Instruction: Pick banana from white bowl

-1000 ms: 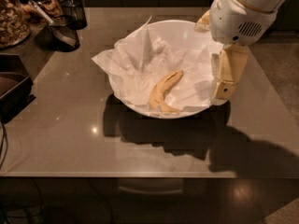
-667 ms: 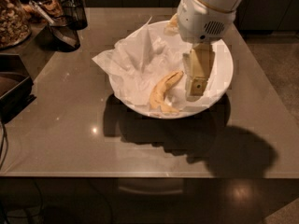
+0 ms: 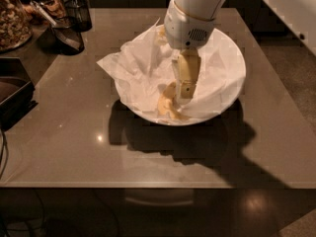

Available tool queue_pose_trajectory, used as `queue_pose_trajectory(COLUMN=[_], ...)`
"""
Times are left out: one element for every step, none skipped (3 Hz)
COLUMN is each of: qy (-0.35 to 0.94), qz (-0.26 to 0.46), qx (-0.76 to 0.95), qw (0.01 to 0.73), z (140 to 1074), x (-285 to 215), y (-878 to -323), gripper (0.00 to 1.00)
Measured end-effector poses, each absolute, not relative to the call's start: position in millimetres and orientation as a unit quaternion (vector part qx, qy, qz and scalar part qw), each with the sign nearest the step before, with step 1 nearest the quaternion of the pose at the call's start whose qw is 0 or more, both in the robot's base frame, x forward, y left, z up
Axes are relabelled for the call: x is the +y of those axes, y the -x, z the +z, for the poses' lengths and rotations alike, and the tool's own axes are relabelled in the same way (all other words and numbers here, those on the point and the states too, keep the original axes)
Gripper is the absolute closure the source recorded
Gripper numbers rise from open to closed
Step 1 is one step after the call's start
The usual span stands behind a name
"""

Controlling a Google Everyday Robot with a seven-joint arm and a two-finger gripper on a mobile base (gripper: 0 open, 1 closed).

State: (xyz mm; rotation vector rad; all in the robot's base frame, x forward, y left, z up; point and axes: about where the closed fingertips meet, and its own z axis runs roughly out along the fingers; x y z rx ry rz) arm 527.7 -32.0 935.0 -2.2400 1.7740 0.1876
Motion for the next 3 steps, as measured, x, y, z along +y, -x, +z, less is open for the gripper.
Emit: queue_pose_trajectory(qy=[0.755, 0.755, 0.766], qz=[0.068, 0.068, 0.071], qx=[0.640, 0.640, 0.625], qw=[0.129, 0.129, 0.134], z=[914.2, 914.2, 903.8], x=[-45.7, -45.7, -45.7], y=[-548.7, -548.7, -561.3], gripper=[0.00, 0.00, 0.00])
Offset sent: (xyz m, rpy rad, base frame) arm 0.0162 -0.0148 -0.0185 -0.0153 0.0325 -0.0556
